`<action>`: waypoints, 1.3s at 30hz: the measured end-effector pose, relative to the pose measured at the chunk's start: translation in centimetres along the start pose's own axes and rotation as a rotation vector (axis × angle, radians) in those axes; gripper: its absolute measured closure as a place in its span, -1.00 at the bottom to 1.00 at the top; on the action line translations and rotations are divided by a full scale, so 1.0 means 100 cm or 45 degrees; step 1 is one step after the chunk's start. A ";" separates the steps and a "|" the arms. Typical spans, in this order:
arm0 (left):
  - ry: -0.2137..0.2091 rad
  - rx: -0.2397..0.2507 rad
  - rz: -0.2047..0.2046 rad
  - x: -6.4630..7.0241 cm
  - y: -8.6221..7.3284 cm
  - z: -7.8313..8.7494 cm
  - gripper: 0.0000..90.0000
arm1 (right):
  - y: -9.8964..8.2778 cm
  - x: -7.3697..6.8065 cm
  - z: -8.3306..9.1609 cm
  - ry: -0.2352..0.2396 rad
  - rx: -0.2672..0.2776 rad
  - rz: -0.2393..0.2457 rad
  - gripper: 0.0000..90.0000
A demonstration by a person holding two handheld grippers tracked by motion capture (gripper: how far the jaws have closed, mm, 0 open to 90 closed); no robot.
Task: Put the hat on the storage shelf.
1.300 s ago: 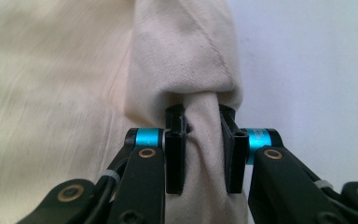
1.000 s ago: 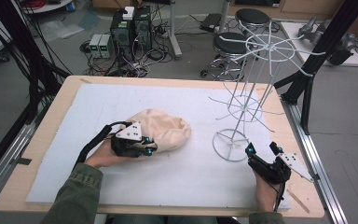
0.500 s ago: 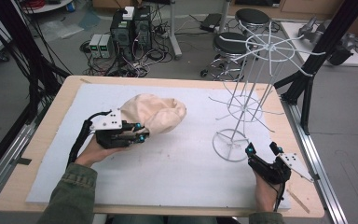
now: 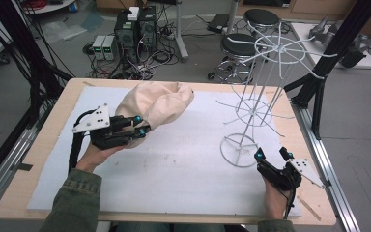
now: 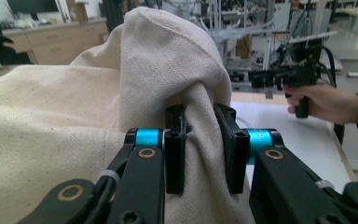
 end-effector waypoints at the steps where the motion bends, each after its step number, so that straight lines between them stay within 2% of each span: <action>1: 0.001 0.008 -0.011 0.000 0.003 0.000 0.66 | 0.000 0.000 0.000 0.000 0.001 0.001 -0.77; 5: -0.013 0.075 -0.040 0.002 0.018 -0.001 0.66 | 0.000 0.000 0.000 -0.001 0.002 -0.004 -0.77; 13: 0.016 0.196 -0.108 0.004 0.042 -0.003 0.66 | 0.000 0.000 0.000 0.001 0.009 0.002 -0.77; 19: -0.020 0.316 -0.137 0.007 0.061 -0.005 0.66 | 0.000 0.000 0.000 -0.001 0.002 0.001 -0.77; 26: -0.018 0.374 -0.206 0.007 0.082 -0.004 0.66 | 0.000 0.000 -0.001 -0.004 0.005 0.007 -0.77; 33: 0.000 0.514 -0.246 0.009 0.105 -0.004 0.66 | 0.000 -0.001 0.000 -0.003 0.009 0.011 -0.77; 39: -0.053 0.553 -0.241 0.006 0.118 -0.009 0.67 | 0.001 0.000 0.001 -0.008 0.006 0.002 -0.77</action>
Point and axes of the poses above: each handheld gripper's, and its own axes: z roughly backward along the jaws, y roughly out of its top, x roughly to its right, the point moved 6 cm from there along -z, roughly forward along the jaws, and after that the axes turned 15 degrees about -y, right-handed, at the moved point
